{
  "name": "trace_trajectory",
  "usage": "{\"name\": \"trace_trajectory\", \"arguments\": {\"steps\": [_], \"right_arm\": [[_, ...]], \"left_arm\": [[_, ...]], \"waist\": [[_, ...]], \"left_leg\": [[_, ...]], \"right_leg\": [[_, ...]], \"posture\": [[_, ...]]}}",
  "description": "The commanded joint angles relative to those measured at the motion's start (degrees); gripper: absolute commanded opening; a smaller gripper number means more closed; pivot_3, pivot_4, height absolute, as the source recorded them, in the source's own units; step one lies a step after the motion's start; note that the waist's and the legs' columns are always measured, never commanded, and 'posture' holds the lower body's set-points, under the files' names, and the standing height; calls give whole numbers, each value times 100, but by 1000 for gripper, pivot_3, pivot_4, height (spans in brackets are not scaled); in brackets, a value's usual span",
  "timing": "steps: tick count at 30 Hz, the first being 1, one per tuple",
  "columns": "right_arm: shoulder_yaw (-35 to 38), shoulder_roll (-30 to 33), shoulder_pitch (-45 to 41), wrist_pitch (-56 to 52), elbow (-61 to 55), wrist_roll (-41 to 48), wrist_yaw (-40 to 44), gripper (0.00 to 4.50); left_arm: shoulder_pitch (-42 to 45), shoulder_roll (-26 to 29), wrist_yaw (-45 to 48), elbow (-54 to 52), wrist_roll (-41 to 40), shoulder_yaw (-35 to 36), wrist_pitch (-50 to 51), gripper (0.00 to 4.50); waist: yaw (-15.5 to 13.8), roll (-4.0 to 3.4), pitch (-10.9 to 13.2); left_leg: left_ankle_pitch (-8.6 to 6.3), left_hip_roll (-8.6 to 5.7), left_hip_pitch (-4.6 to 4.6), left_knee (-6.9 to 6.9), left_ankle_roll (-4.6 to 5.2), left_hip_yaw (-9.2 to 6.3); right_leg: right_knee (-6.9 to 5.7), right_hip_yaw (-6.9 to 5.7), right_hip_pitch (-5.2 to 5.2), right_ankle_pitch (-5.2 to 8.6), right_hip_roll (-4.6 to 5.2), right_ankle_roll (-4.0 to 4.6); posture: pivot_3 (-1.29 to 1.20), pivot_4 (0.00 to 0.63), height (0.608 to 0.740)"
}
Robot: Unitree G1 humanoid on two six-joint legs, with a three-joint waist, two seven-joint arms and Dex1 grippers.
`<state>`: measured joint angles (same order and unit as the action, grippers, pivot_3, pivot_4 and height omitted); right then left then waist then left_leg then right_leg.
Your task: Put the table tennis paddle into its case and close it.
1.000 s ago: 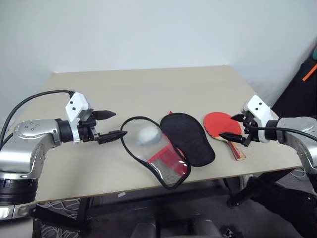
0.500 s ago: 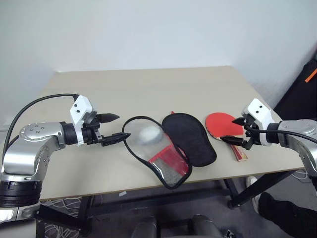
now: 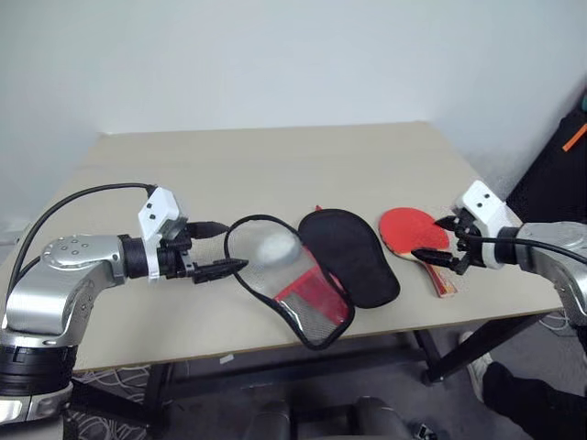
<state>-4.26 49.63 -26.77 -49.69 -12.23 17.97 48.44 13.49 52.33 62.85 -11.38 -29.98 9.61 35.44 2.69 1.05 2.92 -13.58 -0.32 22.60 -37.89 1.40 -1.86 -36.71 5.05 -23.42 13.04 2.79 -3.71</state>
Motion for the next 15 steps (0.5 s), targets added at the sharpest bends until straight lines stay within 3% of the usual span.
{"name": "trace_trajectory", "arguments": {"steps": [1, 7, 15], "right_arm": [[149, 187, -37, 164, 9, -46, 94, 4500], [149, 301, 214, 159, 1, -118, 31, 4500], [-114, -185, 56, -582, 668, -619, -941, 4500]], "left_arm": [[104, -12, -119, -105, 17, 66, -92, 4481], [243, -163, -172, 16, 128, -146, -287, 4481], [431, -213, -349, 363, 386, -142, -596, 4481]], "waist": [[-21, 1, 1], [-5, 3, 0], [-3, 2, -1]], "left_leg": [[0, -2, 2, -3, 0, -2], [0, -4, 1, -9, 1, -5], [0, -3, 0, -5, 1, 1]], "right_leg": [[0, -1, 1, 0, 1, 0], [1, -2, 9, 0, 3, 0], [0, 2, 5, 0, 0, 0]], "posture": [[0, 0, 740], [0, 0, 740], [0, 0, 740]]}}
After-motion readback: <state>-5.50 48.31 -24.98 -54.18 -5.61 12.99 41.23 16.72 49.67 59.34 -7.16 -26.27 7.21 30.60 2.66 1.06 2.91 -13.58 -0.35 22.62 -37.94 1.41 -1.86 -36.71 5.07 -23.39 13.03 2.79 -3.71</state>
